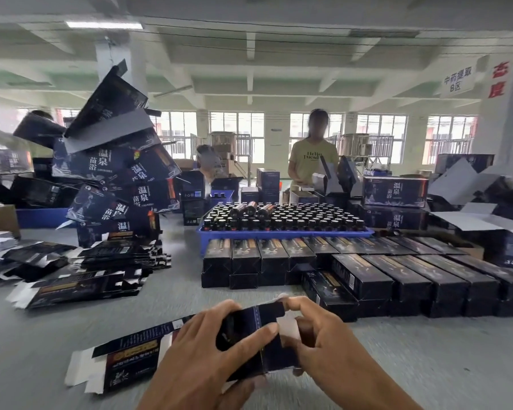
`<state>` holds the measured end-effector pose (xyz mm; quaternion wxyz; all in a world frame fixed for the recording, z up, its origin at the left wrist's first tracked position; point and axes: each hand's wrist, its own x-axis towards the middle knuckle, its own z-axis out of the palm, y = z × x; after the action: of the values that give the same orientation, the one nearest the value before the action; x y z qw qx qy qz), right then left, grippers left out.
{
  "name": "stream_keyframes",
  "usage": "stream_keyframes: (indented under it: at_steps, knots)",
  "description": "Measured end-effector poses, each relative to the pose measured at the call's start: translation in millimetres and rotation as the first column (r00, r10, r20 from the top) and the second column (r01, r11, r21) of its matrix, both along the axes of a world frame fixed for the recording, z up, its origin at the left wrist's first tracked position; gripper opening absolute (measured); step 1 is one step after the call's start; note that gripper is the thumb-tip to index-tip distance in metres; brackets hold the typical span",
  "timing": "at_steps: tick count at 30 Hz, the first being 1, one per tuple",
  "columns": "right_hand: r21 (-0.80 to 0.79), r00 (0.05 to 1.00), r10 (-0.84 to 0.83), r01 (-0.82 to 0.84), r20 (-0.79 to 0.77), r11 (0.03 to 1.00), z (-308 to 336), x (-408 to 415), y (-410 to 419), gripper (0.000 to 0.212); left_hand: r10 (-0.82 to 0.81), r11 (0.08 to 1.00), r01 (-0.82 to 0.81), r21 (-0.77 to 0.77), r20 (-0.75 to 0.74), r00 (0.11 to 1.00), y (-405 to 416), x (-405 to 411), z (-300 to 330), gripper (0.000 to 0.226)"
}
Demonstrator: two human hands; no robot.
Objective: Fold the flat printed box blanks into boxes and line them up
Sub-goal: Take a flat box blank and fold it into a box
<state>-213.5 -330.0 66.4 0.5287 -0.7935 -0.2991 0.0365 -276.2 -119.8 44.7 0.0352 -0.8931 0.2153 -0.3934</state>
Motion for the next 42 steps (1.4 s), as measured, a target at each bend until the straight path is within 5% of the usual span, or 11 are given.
stream_keyframes:
  at_steps: [15,27,34,42]
  knots:
    - [0.102,1.000,-0.008,0.008,-0.007,0.995,2,-5,0,0.038,-0.015,0.999,0.016,-0.039,0.029,0.999,0,3,3,0.054]
    - [0.096,0.985,-0.076,0.062,0.152,0.993,-5,-12,4,0.056,0.029,0.995,-0.031,-0.091,-0.026,0.999,1,-3,3,0.051]
    - [0.048,0.936,-0.079,0.067,0.344,0.997,-9,-12,3,0.030,0.018,0.991,-0.030,-0.129,-0.091,0.996,1,-7,5,0.053]
    - [0.025,0.924,-0.086,0.083,0.372,0.996,-12,-10,3,0.028,0.032,0.990,-0.041,-0.135,-0.070,0.997,-1,-10,6,0.059]
